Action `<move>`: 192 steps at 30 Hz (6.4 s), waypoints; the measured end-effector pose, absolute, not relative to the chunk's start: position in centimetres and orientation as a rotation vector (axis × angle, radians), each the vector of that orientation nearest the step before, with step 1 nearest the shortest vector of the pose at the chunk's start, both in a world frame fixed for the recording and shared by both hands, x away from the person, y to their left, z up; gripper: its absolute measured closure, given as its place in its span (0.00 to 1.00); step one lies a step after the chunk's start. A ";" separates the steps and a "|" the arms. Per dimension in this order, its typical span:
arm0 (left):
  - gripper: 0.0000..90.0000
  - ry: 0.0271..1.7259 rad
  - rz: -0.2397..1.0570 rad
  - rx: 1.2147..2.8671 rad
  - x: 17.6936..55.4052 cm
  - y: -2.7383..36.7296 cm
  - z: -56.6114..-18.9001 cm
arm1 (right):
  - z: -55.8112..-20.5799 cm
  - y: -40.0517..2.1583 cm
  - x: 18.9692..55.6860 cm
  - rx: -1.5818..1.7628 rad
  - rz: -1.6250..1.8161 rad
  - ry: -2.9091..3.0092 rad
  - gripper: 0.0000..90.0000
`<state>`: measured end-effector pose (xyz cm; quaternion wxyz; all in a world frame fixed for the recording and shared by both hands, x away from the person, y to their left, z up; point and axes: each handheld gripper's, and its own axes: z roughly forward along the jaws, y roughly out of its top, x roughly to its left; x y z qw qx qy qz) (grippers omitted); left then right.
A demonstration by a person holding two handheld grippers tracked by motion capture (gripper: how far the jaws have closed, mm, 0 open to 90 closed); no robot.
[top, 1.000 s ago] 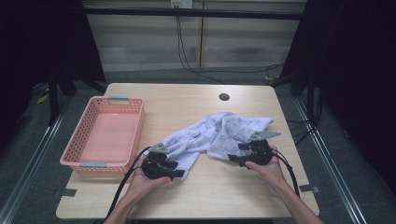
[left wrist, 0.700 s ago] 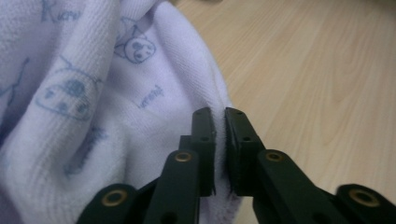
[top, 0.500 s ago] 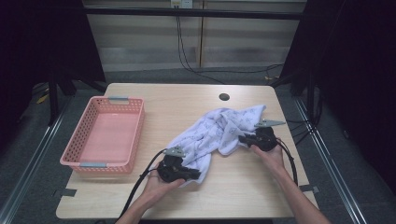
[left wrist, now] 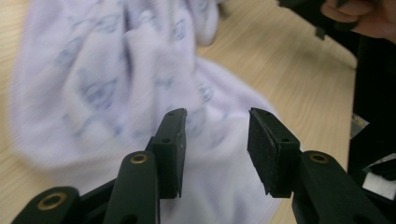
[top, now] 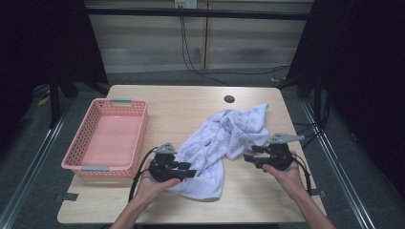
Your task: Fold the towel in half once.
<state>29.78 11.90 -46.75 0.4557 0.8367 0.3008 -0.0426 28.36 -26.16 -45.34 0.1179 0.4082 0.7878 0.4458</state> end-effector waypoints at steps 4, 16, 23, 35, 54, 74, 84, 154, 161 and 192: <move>0.63 0.761 -0.085 2.110 29.4 13.7 -48.0 | -47.1 -23.4 27.4 1.130 1.296 2.451 0.55; 0.60 0.761 -0.025 2.164 29.2 15.1 -49.0 | -49.8 -17.8 26.7 0.966 1.279 2.635 0.45; 0.92 0.745 -0.052 2.208 29.1 14.5 -49.3 | -50.3 -16.8 25.9 0.863 1.214 2.650 0.74; 0.95 0.803 -0.075 1.893 29.9 17.1 -46.0 | -46.0 -23.6 27.0 1.061 1.327 2.417 0.98; 0.85 0.873 -0.124 1.916 28.8 17.3 -47.4 | -45.8 -27.6 25.8 1.101 1.182 2.437 0.95; 0.63 0.834 -0.039 2.161 27.5 16.8 -48.8 | -47.3 -26.8 25.3 1.131 1.246 2.463 0.67; 0.66 0.758 -0.050 2.091 26.8 17.1 -48.1 | -49.1 -26.3 25.9 1.178 1.186 2.490 0.57; 0.94 0.649 0.009 1.813 30.2 15.6 -36.0 | -32.3 -32.8 25.5 1.110 1.526 2.068 0.95; 0.92 0.694 -0.128 1.932 24.2 17.3 -43.9 | -40.4 -31.7 18.6 1.201 1.502 2.229 0.95; 0.52 0.801 -0.005 2.171 33.4 11.6 -50.0 | -48.9 -29.2 25.7 1.242 1.146 2.449 0.54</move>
